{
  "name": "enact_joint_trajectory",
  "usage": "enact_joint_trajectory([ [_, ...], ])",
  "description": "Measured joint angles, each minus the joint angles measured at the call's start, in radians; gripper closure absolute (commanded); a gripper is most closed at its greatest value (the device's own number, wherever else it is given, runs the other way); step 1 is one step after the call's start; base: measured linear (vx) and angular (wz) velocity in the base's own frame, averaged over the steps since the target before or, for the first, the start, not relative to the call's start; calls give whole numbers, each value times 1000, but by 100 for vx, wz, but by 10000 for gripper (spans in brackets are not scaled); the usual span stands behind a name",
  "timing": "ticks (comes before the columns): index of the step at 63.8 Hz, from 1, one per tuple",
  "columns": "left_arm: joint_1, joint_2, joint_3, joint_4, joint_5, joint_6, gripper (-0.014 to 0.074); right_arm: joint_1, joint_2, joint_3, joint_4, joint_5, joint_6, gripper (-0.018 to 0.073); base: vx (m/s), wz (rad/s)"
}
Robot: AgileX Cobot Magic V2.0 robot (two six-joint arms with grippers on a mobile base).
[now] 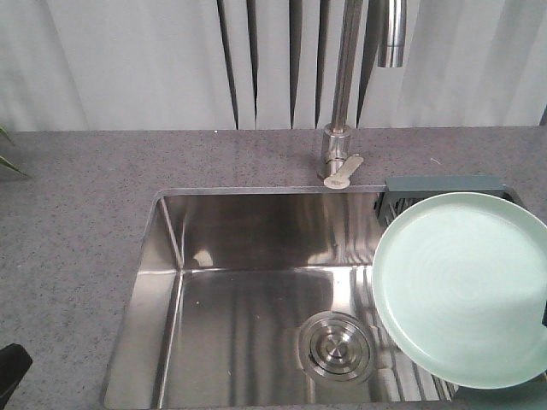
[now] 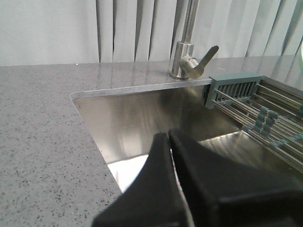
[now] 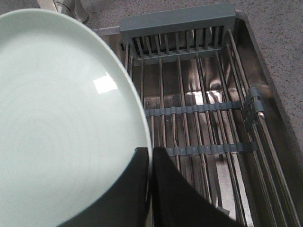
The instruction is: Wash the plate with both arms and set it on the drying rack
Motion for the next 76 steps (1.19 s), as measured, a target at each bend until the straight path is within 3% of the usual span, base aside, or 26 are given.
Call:
enact_joint_trajectory([
  [15,-24,0,0,0,6,0,603,0,51,-199,7,231,0,561,0,0],
  [26,-29,0,0,0,7,0,603,6,161,-365,81,400,-19,561,0,0],
  [35,-29,0,0,0,7,0,603,95,246,-408,134,430,-43,561,0,0],
  [47,-29,0,0,0,7,0,603,280,362,-408,98,323,-13,561,0,0],
  [56,-29,0,0,0,7,0,603,414,459,-408,38,148,29,561,0,0],
  [65,-29,0,0,0,7,0,603,473,539,-408,13,-25,68,561,0,0],
  [76,-29,0,0,0,7,0,603,479,608,-408,1,-198,74,561,0,0],
])
